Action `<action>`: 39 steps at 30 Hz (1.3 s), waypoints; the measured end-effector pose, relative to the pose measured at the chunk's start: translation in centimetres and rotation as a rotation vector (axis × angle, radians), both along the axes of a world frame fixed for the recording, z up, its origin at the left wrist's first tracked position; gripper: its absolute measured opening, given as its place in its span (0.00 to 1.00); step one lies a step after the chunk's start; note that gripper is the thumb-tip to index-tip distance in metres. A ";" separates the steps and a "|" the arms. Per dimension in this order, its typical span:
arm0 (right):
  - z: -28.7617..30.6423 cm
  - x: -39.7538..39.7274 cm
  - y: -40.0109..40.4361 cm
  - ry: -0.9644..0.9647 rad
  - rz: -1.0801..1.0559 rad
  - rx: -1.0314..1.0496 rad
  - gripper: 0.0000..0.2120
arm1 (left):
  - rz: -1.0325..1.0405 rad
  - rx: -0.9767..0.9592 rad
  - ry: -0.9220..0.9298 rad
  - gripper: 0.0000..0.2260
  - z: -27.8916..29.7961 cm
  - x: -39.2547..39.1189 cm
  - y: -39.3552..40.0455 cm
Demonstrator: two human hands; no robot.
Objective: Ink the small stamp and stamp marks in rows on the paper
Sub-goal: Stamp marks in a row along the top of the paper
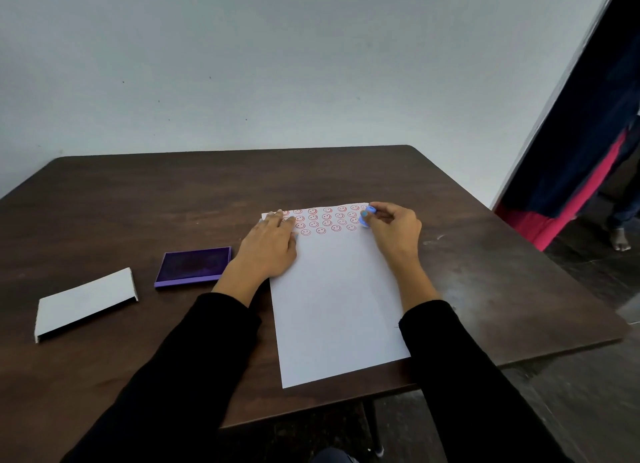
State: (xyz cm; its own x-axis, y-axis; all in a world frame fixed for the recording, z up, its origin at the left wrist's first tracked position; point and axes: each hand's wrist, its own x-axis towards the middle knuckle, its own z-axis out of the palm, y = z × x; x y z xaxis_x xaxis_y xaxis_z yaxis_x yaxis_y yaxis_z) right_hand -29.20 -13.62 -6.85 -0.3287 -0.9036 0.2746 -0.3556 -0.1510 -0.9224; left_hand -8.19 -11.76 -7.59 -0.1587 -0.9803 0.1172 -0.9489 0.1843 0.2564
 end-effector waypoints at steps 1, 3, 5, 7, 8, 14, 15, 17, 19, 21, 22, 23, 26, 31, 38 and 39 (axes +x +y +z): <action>0.0 0.0 0.0 0.004 0.004 0.000 0.11 | 0.001 0.001 0.000 0.20 0.0 0.0 0.0; 0.0 0.1 0.1 0.013 0.009 0.002 0.10 | 0.002 0.003 0.002 0.20 0.0 0.0 0.0; 0.0 0.2 0.1 0.025 0.011 0.004 0.10 | 0.004 0.007 0.002 0.20 0.0 0.0 0.0; 0.0 0.2 0.1 0.041 0.013 0.009 0.10 | 0.004 0.009 0.001 0.20 0.0 0.0 0.1; 0.0 0.3 0.1 0.052 0.014 0.012 0.10 | 0.003 0.009 0.001 0.20 0.0 0.0 0.0; 0.2 0.5 0.0 0.138 0.018 0.040 0.11 | -0.004 0.009 0.003 0.20 0.0 0.1 0.0; 0.2 0.5 -0.1 0.147 0.017 0.045 0.11 | -0.005 0.011 0.004 0.20 0.0 0.1 0.0; 0.2 0.6 -0.1 0.163 0.013 0.053 0.11 | -0.005 0.013 0.005 0.20 -0.1 0.1 -0.1; 0.2 0.7 -0.2 0.188 0.006 0.055 0.11 | -0.004 0.012 0.006 0.20 -0.1 0.1 -0.1; 0.2 0.8 -0.2 0.212 -0.002 0.049 0.11 | -0.004 0.014 0.004 0.21 -0.1 0.1 0.0; 0.2 0.8 -0.3 0.232 -0.007 0.045 0.11 | -0.003 0.016 0.003 0.21 -0.1 0.1 0.0; 0.2 0.9 -0.3 0.261 -0.016 0.044 0.11 | -0.003 0.017 0.003 0.21 -0.1 0.1 0.0; 0.3 1.1 -0.3 0.309 -0.047 0.063 0.11 | -0.003 0.020 0.004 0.21 0.0 0.1 0.0; 0.6 1.2 -0.3 0.303 -0.080 0.101 0.11 | -0.005 0.021 0.001 0.21 -0.1 0.1 0.0; 0.8 1.1 -0.4 0.293 -0.081 0.132 0.13 | 0.000 0.013 0.004 0.21 -0.2 0.1 -0.1; 0.8 1.1 -0.4 0.288 -0.083 0.142 0.13 | 0.000 0.009 0.005 0.21 -0.2 0.0 0.0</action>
